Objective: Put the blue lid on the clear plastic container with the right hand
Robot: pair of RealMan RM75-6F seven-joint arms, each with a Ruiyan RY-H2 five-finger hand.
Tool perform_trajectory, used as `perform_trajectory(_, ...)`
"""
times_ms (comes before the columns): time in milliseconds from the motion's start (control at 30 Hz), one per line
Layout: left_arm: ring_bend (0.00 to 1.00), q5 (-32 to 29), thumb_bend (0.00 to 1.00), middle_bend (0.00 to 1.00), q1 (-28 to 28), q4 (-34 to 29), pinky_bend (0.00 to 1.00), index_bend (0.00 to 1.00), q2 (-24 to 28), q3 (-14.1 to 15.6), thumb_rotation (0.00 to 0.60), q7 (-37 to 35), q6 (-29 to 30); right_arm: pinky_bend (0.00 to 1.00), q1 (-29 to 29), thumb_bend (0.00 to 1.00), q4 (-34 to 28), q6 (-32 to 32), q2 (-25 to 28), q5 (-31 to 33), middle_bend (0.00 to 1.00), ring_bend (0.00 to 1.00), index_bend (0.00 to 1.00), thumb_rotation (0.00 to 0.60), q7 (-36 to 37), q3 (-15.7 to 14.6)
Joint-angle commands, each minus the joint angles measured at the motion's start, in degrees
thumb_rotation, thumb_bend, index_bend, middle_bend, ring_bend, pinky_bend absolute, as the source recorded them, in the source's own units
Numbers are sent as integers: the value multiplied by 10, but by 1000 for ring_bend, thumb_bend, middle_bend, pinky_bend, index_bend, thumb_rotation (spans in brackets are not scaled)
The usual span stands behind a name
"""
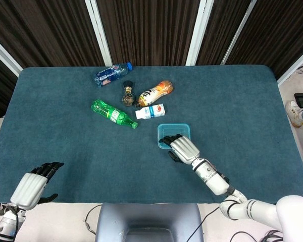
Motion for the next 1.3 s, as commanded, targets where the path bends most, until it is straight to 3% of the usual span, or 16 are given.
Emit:
perform_trajectory(33, 216, 0, 331, 195, 0, 0, 425, 179, 0, 0, 600, 0, 0, 460, 0, 652, 1, 1, -1, -3, 389, 380, 373, 600, 4, 0)
perform_trajectory(1300, 216, 2, 331, 197, 0, -2, 425, 179, 0, 1, 600, 4, -2, 460, 4, 651, 8, 11, -16, -14, 386, 375, 373, 600, 9, 3)
